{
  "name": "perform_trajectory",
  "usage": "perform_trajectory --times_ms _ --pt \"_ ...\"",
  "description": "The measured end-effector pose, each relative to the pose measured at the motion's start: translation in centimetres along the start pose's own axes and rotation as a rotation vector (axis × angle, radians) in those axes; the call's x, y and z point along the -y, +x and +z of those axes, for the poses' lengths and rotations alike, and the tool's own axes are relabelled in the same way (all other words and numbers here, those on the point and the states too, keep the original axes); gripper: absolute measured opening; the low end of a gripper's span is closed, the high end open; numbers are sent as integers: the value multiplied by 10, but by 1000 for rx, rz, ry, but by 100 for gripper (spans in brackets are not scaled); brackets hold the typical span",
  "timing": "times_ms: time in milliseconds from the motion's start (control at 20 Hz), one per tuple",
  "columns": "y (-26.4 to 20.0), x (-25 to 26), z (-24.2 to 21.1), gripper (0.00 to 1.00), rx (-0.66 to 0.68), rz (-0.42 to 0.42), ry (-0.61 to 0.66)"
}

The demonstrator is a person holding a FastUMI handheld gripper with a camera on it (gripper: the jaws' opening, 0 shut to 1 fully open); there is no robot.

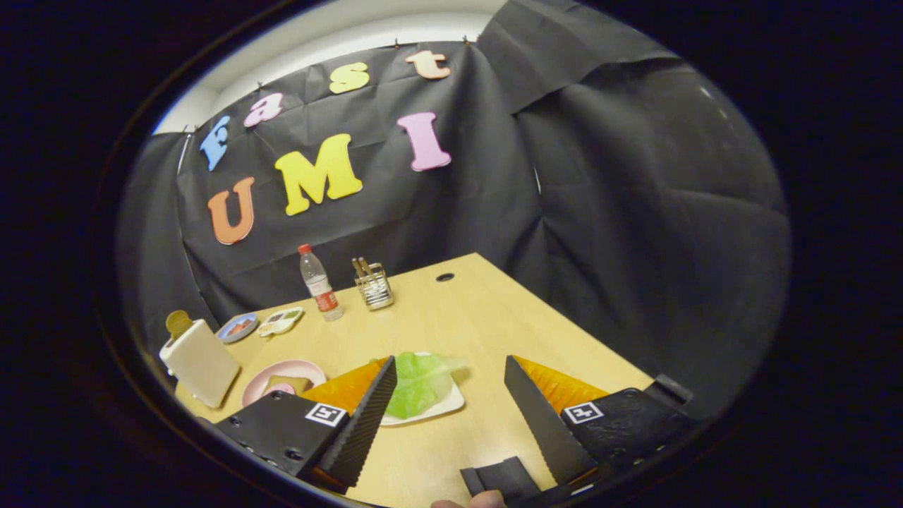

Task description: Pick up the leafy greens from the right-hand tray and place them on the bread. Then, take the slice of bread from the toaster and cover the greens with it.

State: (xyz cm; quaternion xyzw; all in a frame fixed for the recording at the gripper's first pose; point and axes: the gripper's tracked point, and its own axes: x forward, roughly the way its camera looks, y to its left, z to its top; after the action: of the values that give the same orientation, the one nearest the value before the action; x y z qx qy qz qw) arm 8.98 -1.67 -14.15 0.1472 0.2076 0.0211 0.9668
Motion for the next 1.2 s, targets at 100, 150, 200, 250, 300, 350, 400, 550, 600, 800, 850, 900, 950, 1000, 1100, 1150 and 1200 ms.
perform_trajectory --times_ms 100,150,200,250,300,350,400,550,600,800,850,900,950,1000,1100,1150,1200 --pt "24 2 -7 96 -55 -2 45" --pt "35 3 -11 96 -82 1 60" --pt "46 4 -17 96 -117 -3 76" --pt "54 6 -20 96 -139 -6 88" --pt "63 7 -24 96 -159 -6 107" --pt "71 6 -25 96 -170 -10 126" --pt "78 8 -27 96 -175 -15 134" --pt "97 12 -31 96 -205 -19 192" --pt "101 12 -31 96 -215 -20 222" --pt "117 8 -38 87 -249 -13 299" --pt "121 6 -41 80 -257 -8 312" --pt "123 3 -43 79 -267 -5 315" --pt "125 2 -43 79 -267 -1 313" --pt "126 5 -44 68 -276 -15 311" --pt "130 7 -47 47 -278 -29 306" --pt "127 8 -42 36 -271 -34 307" --pt "127 11 -39 25 -260 -38 304"
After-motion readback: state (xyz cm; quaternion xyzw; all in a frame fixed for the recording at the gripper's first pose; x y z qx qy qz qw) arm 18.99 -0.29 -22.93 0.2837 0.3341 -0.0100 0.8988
